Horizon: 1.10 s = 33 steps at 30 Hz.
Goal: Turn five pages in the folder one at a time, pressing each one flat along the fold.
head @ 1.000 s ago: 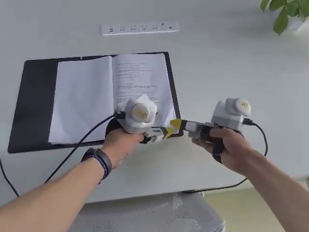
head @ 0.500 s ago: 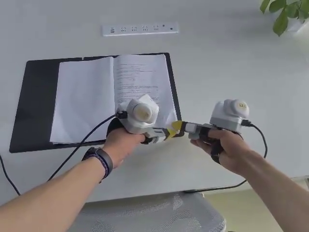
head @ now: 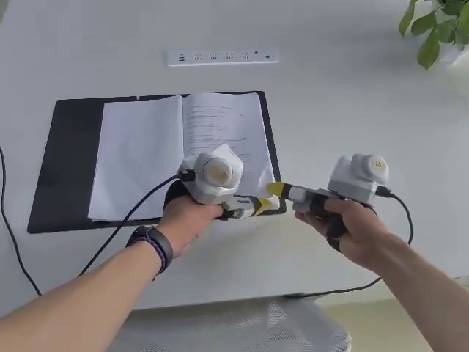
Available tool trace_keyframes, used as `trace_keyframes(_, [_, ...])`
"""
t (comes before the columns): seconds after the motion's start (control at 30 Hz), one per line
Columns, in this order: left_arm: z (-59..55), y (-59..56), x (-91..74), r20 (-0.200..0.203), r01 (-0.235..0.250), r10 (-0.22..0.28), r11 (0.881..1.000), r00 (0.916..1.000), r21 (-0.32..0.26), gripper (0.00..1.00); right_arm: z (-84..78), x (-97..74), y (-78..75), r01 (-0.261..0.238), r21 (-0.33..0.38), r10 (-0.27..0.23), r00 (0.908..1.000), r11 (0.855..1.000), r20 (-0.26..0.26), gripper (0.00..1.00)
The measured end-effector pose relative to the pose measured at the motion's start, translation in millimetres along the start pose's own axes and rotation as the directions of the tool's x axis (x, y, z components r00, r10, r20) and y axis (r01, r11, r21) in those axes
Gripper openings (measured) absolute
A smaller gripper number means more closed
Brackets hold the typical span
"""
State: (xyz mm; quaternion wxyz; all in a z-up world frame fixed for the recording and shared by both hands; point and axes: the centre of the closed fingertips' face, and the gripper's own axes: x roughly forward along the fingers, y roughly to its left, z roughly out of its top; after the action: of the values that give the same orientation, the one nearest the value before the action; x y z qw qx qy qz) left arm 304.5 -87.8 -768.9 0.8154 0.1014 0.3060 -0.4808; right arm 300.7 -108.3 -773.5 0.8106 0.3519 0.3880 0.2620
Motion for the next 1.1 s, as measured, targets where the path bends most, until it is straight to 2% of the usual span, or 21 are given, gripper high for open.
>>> trace_keyframes(0.27, [-0.3, 10.4, -21.6, 0.023, -0.026, 0.026, 1.000, 0.9994, -0.006, 0.55, 5.4, 4.3, 14.7, -0.017, 0.006, 0.017, 0.9994, 1.000, 0.029, 0.00])
trace_keyframes(0.8, [-25.2, 35.2, -72.7, 0.039, -0.081, 0.082, 0.996, 0.9959, -0.038, 0.57, 13.0, 19.6, 52.7, -0.059, -0.033, 0.061, 0.9962, 0.998, 0.062, 0.00])
trace_keyframes(1.1, [-32.6, 52.5, -102.1, 0.066, -0.119, 0.124, 0.990, 0.9901, -0.075, 0.59, 14.0, 34.0, 73.8, -0.088, -0.056, 0.091, 0.9943, 0.995, 0.054, 0.00])
